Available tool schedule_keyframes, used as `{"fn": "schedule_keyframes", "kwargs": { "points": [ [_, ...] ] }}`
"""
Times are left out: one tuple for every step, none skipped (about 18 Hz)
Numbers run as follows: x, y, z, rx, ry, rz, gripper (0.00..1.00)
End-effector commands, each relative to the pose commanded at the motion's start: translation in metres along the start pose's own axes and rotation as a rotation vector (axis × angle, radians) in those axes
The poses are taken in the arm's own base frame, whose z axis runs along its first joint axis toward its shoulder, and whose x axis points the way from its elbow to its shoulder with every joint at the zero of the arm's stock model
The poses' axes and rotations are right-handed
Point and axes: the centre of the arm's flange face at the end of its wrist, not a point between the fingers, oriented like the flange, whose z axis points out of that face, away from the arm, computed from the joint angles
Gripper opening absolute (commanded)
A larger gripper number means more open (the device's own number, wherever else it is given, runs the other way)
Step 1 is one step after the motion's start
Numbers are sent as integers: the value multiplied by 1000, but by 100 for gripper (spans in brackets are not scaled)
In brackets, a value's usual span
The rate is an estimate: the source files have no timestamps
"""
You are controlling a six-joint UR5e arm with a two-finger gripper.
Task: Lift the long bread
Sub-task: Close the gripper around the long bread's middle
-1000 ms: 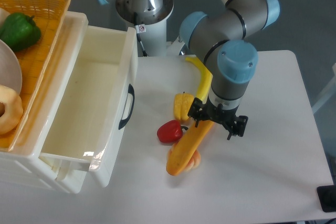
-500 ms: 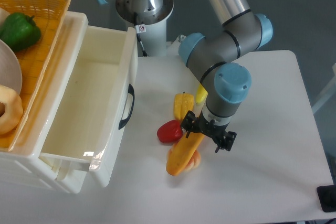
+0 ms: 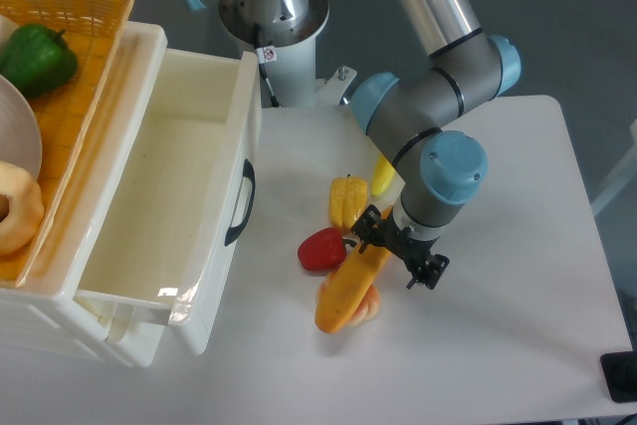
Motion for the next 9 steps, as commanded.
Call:
{"fn": "schedule_keyframes", "kwargs": {
  "points": [
    [2, 1, 2, -2, 6, -1, 100],
    [4, 2, 6, -4, 13, -2, 100],
    [4, 3, 7, -5, 16, -3, 100],
    [5, 2, 9, -6, 19, -2, 100],
    [6, 2, 10, -8, 20, -2, 99],
    [7, 2, 13, -12, 26, -2, 96],
    [7, 2, 13, -12, 26, -2, 88],
    [7, 2, 13, -12, 26, -3, 75],
    [7, 2, 13, -10, 26, -8, 57]
  ]
}}
